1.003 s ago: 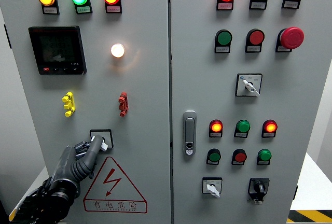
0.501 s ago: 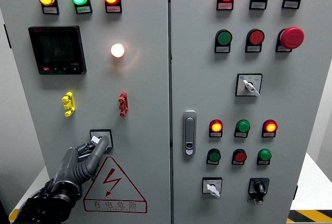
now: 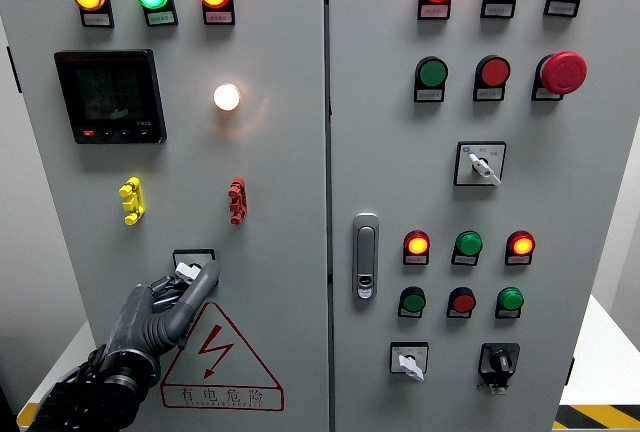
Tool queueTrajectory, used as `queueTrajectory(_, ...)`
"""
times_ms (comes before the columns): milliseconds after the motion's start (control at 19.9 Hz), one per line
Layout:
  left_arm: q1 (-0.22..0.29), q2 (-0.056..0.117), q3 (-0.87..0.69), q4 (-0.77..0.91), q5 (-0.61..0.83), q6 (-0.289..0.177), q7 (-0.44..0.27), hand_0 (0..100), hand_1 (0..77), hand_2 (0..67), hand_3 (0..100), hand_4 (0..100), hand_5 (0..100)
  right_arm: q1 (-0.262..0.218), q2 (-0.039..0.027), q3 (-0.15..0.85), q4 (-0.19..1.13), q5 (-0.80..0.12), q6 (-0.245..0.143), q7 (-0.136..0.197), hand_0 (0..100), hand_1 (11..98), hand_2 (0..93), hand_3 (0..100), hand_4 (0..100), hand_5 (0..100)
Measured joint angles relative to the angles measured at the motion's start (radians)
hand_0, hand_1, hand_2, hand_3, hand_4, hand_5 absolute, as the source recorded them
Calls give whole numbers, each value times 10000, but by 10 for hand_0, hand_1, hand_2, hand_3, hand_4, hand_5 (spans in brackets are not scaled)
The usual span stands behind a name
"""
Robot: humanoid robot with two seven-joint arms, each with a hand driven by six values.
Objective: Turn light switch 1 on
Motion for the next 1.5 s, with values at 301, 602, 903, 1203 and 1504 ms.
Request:
queueTrajectory(301,181,28,-7,-17,-4,-24,-27,0,472,525,970,1000,1000,1,-3,-4,0,0,0,0,0,199,0,197,194,104)
queueTrajectory(602,540,57,-36,-51,-42,-42,-657,0,479,526,966,1000,1000,1,-4,-3,0,0,-6,0,0,196,0,197,194,104)
queueTrajectory(903,905,52,-43,-56,-817,-146,-1576,0,460,532,978,1000,994,1,-1,-3,0,0,-3,0,0,192,0,198,194,105)
queueTrajectory(1203,1542,330,18,18,-1989,-543,-2842,0,411,465,933,1000,906,2,1,-3,0,0,5,1,0,198,0,198,194,105)
queueTrajectory(1504,2741,890,219,127,-3024,-674,-3316,0,373,359,779,948,795,1,-1,-3,0,0,-3,0,0,194,0,198,194,105)
